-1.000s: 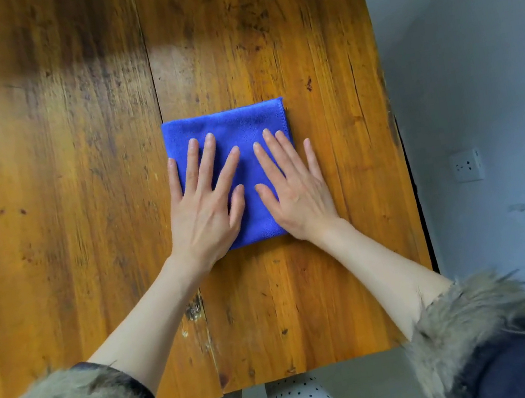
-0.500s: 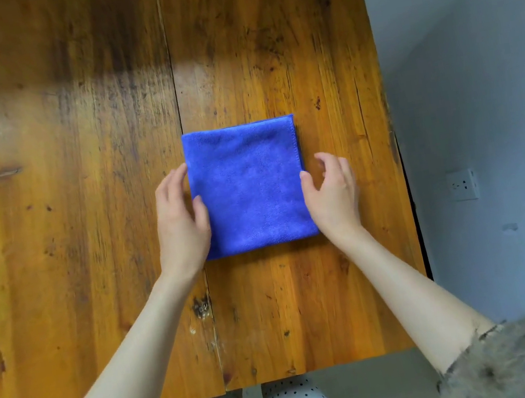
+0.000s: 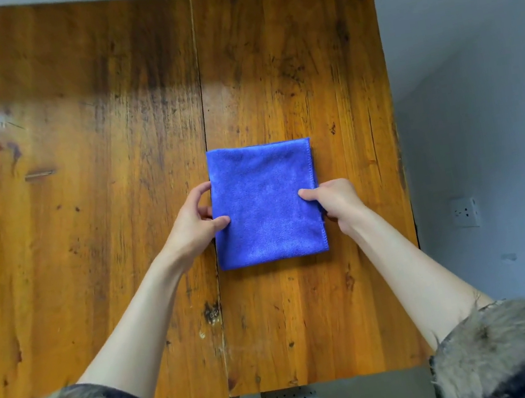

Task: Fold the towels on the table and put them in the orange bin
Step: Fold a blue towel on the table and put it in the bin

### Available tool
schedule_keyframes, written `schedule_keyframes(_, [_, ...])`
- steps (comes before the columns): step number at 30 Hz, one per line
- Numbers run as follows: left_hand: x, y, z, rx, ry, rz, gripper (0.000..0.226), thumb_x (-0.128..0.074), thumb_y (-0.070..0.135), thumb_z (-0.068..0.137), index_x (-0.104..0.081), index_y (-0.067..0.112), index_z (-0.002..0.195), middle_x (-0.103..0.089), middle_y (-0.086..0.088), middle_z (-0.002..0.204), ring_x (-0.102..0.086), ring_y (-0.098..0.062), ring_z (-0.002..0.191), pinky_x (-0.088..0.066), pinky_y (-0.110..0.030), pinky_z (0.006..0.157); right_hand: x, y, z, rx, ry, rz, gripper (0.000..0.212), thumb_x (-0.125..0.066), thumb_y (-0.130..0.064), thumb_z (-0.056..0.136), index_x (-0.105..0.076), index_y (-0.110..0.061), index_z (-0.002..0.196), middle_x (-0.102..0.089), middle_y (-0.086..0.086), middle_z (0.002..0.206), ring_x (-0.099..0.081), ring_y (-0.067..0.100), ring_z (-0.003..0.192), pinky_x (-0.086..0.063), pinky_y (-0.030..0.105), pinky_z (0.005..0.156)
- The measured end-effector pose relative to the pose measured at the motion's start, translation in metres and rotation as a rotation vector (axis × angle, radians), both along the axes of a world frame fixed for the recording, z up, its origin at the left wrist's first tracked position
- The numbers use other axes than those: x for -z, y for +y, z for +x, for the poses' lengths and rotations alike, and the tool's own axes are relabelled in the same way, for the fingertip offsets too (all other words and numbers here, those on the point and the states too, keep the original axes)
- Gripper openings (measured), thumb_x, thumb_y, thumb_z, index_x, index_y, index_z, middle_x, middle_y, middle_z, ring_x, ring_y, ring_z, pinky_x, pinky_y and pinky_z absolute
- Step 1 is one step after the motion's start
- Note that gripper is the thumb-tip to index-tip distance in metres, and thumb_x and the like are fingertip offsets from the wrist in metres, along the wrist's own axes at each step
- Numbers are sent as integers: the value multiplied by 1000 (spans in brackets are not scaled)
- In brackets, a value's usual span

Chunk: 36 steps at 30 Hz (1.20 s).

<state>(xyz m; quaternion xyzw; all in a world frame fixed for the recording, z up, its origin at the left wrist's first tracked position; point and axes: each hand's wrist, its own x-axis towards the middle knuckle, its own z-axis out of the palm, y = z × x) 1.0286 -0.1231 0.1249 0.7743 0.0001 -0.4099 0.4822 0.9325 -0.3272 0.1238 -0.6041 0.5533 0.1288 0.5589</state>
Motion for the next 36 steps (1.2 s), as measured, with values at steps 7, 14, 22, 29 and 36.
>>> schedule_keyframes(7, [-2,3,-3,-55,123,-66,59,-60,-3,85,-45,34,129,-49,-1,80,-61,-6,74,-52,-19,52,-10,-11,-1,-43,-59,164,7,-54,-14,87,-60,-11,89,-62,3,86,-59,15,77,-49,31,71])
schedule_keyframes(14, [-14,25,-16,-140,158,-85,57,-58,-5,85,-47,37,123,-49,-7,92,-60,-14,83,-53,-26,55,-25,-5,-7,-182,-120,313,13,-57,-14,90,-64,-16,101,-69,-2,96,-64,14,87,-52,36,77])
schedule_keyframes(22, [-71,101,-46,-297,119,-116,58,-61,-1,85,-47,38,124,-50,-6,97,-61,-13,86,-53,-25,58,-71,52,5,-377,-198,345,13,-60,-15,89,-62,-15,103,-67,-3,92,-61,10,80,-50,29,67])
schedule_keyframes(29, [-129,215,-82,-557,20,-163,59,-64,1,84,-45,40,123,-53,-12,108,-63,-18,93,-55,-29,64,-126,160,39,-628,-301,379,8,-63,-15,86,-63,-17,94,-67,-6,80,-61,6,66,-49,27,62])
schedule_keyframes(36, [-159,361,-128,-806,-84,-210,59,-62,0,84,-43,38,124,-56,-15,109,-63,-18,86,-56,-32,68,-161,312,56,-911,-368,397,3,-63,-17,87,-63,-16,90,-69,-6,82,-64,8,70,-49,31,66])
